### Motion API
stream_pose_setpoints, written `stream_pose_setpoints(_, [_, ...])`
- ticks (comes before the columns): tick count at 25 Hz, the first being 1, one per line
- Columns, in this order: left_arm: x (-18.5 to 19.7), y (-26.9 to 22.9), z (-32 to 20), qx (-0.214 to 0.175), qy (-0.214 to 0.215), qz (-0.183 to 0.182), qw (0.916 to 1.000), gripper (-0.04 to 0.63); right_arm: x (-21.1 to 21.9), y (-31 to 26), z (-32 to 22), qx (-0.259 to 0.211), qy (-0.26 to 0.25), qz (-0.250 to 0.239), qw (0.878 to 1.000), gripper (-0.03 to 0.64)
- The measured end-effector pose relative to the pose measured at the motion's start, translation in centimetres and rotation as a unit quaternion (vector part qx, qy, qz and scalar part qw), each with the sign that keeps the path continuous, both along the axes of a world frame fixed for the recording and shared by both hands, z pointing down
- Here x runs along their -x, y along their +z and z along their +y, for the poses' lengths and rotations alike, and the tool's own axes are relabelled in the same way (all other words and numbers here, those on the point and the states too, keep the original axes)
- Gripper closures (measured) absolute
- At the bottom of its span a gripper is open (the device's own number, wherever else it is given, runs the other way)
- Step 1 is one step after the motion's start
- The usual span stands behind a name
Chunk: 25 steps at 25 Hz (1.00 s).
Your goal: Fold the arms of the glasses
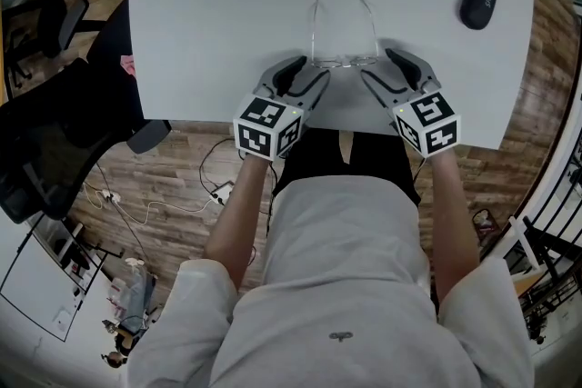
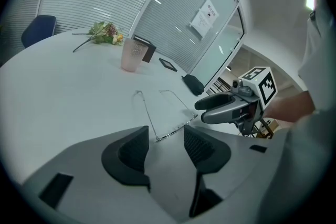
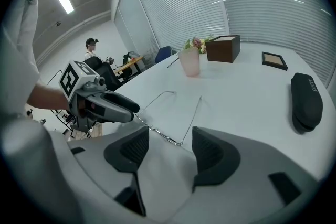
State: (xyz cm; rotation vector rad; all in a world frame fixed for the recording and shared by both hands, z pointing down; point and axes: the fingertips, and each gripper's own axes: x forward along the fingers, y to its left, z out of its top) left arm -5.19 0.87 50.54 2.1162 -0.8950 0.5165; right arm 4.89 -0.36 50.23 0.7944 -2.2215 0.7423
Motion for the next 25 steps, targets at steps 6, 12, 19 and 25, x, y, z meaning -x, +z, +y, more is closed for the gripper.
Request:
stream_pose_setpoints(6, [-0.3,0.6,0.2,0.01,0.004,0.001,0.9999,0.393,0.1,0.6,0.0,0.002,-0.007,0.003,1.0,0.357])
stream_pose_setpoints(12, [-0.5,0.9,0.1,0.006,0.008,-0.005,0.9999,0.393,0.1,1.1,-0.2,0.005,-0.003,0.0,1.0,0.362])
stream_pose_setpoints(19, [-0.8,0.9,0.2,-0.001,0.022,-0.015,0.9996,0.393,-0.3,1.3,-0.4,0.005,0.002,0.001,1.0,0.374])
stream_pose_setpoints(25, [-0.8,0.9,-0.3,-0.003,0.019,-0.012,0.9997,0.393,0.0,1.4,-0.4,0.013,0.004,-0.009,1.0,0.38])
